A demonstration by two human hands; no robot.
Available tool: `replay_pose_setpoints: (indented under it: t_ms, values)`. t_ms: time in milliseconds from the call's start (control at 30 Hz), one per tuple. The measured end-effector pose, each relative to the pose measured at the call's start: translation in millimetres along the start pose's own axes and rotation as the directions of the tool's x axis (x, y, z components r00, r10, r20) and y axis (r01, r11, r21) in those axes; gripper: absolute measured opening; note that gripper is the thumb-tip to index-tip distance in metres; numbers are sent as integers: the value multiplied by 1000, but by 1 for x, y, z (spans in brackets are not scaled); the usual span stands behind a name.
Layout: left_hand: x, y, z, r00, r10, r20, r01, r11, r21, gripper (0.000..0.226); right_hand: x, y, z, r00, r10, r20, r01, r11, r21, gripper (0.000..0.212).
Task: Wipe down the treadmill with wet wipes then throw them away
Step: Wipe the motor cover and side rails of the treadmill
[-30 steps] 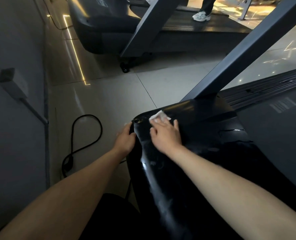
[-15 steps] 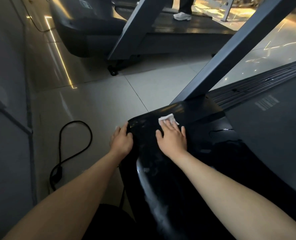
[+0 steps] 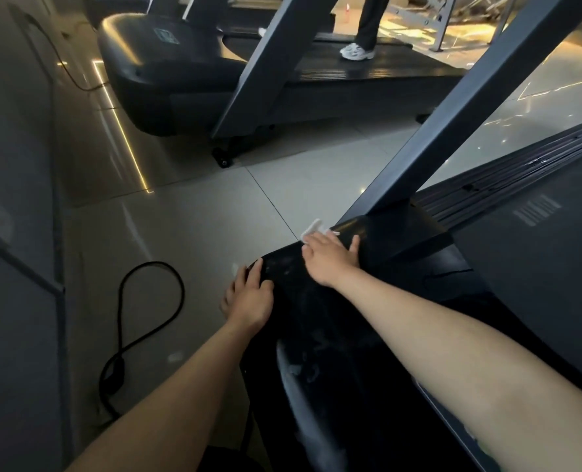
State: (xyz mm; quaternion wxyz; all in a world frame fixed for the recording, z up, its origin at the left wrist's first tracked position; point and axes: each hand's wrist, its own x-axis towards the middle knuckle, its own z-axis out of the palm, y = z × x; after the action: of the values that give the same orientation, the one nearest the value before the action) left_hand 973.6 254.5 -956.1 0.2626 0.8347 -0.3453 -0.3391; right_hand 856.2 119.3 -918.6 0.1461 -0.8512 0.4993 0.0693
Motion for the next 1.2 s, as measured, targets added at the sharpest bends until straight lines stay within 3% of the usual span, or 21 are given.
replay_pose_setpoints:
  t_ms: [100,267,367,433,533,667,767,900,1000,1067,1200]
  values:
    - [-3,3,2,1000,-9,-18,9,999,37,56,10,-6,0,996,84,22,-83,996,-37,49]
    - [-2,2,4,999,13,-32,-10,997,78,56,3,-49,12,978,-177,110,180,983,-21,44]
    - [-3,2,5,999,24,-43,-20,996,89,55,-12,-47,12,969,-224,109,229,973,-35,47]
    - [-6,2,6,997,34,-65,-27,994,106,54,-23,-31,12,985,-173,24,173,985,-13,48]
    - [-12,3,8,993,72,-95,-60,990,127,51,-43,8,9,995,21,-98,-13,997,77,47]
    - [-18,2,5,986,120,-119,-110,990,86,49,-73,30,15,976,198,-84,-190,977,96,52]
    - [-24,1,6,978,168,-127,-160,984,71,50,-94,9,30,984,124,-125,-109,987,115,54]
    - [-35,3,13,964,247,-101,-235,965,117,55,-129,-25,49,987,-117,-110,125,990,66,57]
    - [-39,1,13,957,273,-98,-254,952,172,57,-140,-13,48,986,-144,-81,148,988,53,57]
    - [-41,-1,12,960,261,-98,-236,949,209,59,-142,10,41,991,-79,-107,88,992,89,56]
    - [-54,-2,14,985,142,-97,-130,984,124,65,-149,73,29,966,241,-96,-219,956,193,53]
